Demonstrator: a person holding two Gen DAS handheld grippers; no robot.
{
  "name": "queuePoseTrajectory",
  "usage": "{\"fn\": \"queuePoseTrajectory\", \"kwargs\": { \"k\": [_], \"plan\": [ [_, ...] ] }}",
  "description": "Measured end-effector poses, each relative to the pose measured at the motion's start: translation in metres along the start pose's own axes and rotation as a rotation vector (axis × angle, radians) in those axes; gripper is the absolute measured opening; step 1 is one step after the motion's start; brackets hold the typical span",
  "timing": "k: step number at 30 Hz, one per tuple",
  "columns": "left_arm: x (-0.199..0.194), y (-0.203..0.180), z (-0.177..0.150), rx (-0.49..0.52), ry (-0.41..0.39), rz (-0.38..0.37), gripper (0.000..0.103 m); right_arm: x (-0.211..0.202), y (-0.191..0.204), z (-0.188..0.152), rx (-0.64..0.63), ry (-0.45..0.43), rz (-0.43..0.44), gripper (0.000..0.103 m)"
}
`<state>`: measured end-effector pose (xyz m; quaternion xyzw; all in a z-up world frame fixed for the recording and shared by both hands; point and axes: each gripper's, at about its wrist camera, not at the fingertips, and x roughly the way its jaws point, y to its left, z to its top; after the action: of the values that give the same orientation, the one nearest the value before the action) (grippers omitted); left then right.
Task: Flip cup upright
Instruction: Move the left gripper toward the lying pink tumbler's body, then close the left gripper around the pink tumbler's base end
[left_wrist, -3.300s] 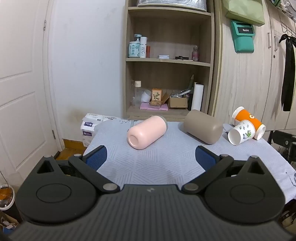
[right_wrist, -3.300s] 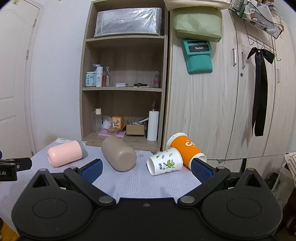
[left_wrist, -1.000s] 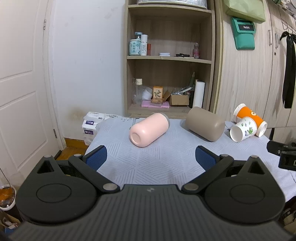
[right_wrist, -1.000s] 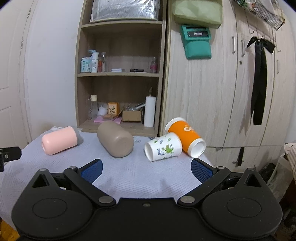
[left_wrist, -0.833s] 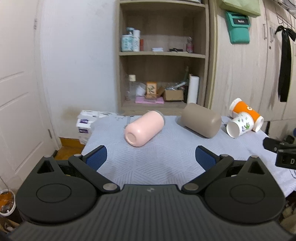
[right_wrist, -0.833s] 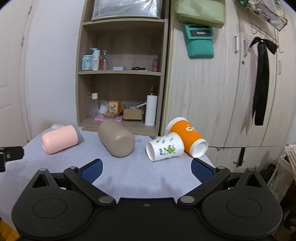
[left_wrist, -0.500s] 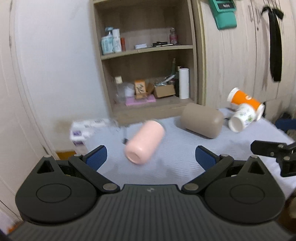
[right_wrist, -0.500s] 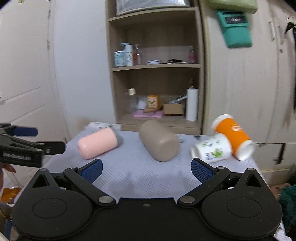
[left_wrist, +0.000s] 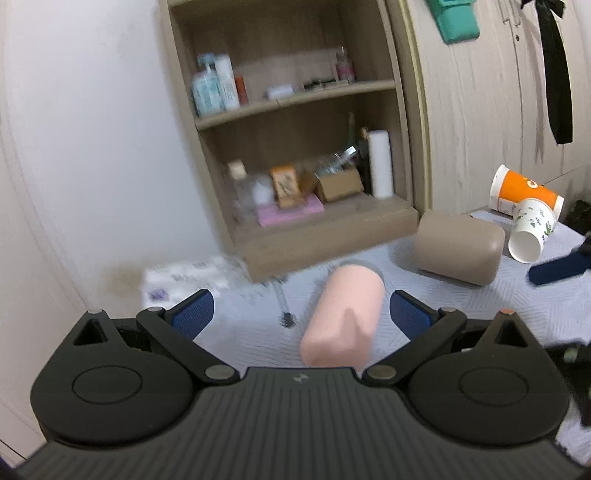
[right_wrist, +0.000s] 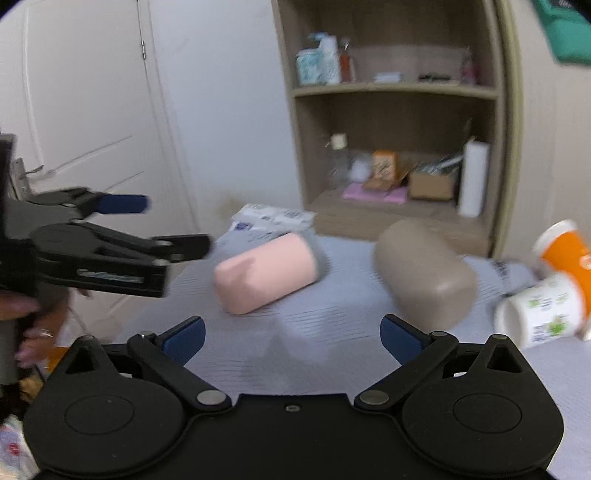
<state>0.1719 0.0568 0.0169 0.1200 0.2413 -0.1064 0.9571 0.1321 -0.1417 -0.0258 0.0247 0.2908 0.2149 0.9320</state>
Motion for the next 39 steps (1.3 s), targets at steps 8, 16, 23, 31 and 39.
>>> {"fn": "queuePoseTrajectory", "kwargs": {
  "k": [8, 16, 23, 31, 39],
  "plan": [
    [0.047, 0.043, -0.006, -0.213, 0.167, -0.181, 0.094, 0.047, 0.007, -0.001, 0.04, 0.104, 0.053, 0.102],
    [0.079, 0.05, 0.005, -0.244, 0.267, -0.318, 0.074, 0.08, -0.001, 0.012, 0.214, 0.154, 0.153, 0.102],
    [0.098, 0.049, 0.01, -0.22, 0.325, -0.358, 0.063, 0.103, -0.008, 0.015, 0.316, 0.145, 0.177, 0.102],
    [0.112, 0.061, 0.007, -0.357, 0.421, -0.418, 0.054, 0.123, -0.014, 0.016, 0.361, 0.154, 0.176, 0.099],
    [0.113, 0.056, 0.01, -0.352, 0.448, -0.402, 0.054, 0.132, -0.022, 0.016, 0.426, 0.151, 0.189, 0.093]
  ]
}}
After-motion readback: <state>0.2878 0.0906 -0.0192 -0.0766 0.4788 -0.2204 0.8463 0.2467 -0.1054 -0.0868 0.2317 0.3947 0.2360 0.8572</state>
